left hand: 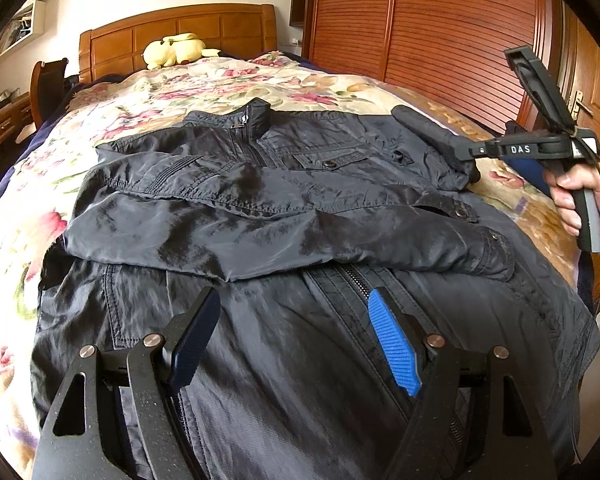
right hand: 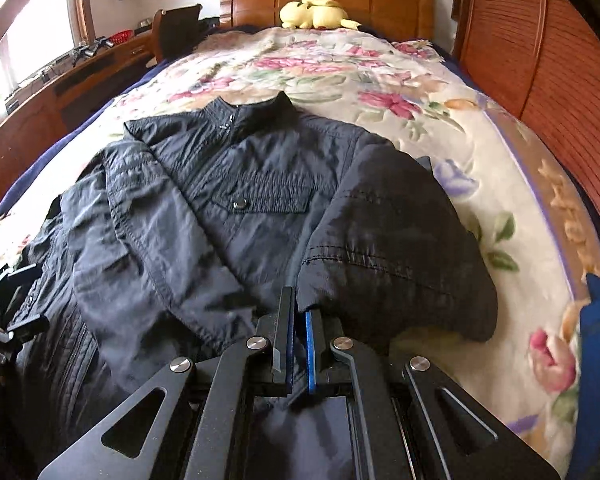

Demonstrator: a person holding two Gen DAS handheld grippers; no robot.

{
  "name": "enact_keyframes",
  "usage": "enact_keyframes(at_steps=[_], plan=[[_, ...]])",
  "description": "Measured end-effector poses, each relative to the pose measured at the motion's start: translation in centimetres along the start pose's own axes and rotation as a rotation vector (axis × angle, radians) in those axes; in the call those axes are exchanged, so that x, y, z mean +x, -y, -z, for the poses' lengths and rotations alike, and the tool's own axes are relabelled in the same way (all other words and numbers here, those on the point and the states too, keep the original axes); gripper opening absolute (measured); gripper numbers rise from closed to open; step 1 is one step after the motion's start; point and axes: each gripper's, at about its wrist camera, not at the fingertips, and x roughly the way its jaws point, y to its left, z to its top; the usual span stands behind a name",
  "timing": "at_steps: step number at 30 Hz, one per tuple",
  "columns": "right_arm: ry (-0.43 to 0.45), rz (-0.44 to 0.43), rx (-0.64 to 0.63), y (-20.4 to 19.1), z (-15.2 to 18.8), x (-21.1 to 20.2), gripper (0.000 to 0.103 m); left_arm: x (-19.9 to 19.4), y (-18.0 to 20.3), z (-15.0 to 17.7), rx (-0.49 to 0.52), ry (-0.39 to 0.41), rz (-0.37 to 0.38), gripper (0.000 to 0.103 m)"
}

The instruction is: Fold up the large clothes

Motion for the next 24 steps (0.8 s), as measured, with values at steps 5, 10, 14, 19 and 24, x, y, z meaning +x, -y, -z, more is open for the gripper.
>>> enact_keyframes(at_steps=[5, 10, 14, 19, 24], plan=[[-0.016, 0.043, -0.002, -1.4, -1.5, -0.7, 0.009, 0.0, 0.0, 0.0, 0.0, -0.002, -0.001, 0.077], [0.053, 0.072, -0.025, -2.2, -1.6, -3.1, 0.019, 0.0, 0.0, 0.0, 0.0, -0.001, -0.001, 0.077], [0.129, 0.095, 0.013, -1.0, -1.5, -4.8, 0.045, 0.0, 0.0, 0.0, 0.0, -0.002, -0.002, 0.077], [0.146, 0.18, 0.048, 1.0, -1.4, -4.4, 0.054, 0.0, 0.0, 0.0, 0.0, -0.002, -0.002, 0.077], [0.108, 0.245, 0.092, 3.4, -1.4, -2.4, 0.059, 0.1, 0.1, 0.0, 0.0, -0.003, -0.002, 0.077]])
